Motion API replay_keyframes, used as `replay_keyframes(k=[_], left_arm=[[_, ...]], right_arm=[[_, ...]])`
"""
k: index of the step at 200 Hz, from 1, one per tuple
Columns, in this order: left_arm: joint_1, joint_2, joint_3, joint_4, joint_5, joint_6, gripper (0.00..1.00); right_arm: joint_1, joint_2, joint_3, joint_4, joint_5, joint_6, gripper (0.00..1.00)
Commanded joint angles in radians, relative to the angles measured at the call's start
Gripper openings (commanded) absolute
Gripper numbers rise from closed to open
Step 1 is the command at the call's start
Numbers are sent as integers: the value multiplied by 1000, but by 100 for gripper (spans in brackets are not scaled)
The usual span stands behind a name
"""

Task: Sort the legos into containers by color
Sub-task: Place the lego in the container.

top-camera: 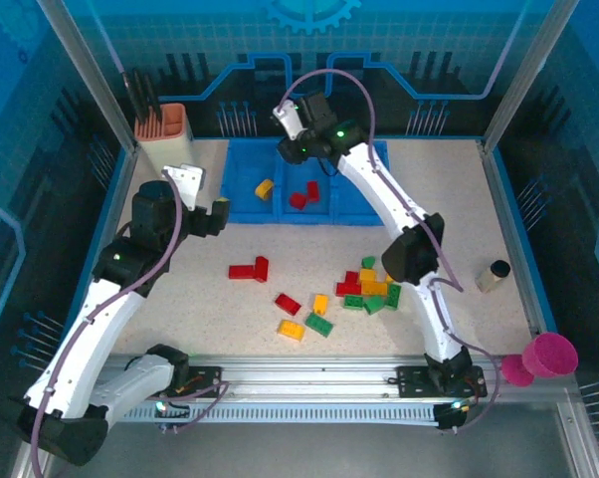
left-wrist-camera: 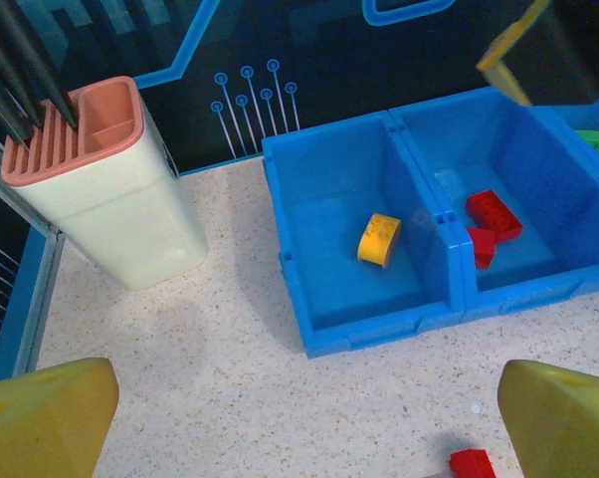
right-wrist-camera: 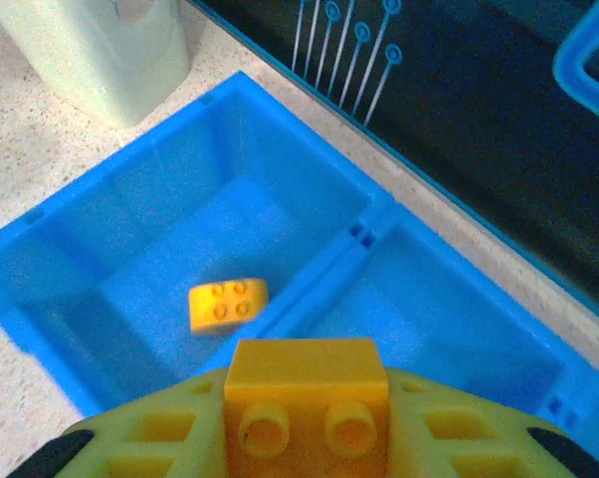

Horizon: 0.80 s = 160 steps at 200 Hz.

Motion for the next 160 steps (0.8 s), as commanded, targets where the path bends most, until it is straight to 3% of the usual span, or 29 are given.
replay_keyframes(k=[1,28,47,105,160], left_arm=[[11,-1,11,5,2,-9,99],[13,38,2,16,46,-31,99],[13,64,2,26,48,-32,99],[14,69,-18,19,45,-17,99],[14,63,-36,1,53,-14,99]], right_arm=[[25,58,49,51,-57,-59,36],[41,19,-131,288,-143,-36,36],[65,57,-155,367,-191,-25,36],[120,211,-110,383,-132,-84,37],[128,301,-63,342,-86,-122,44]])
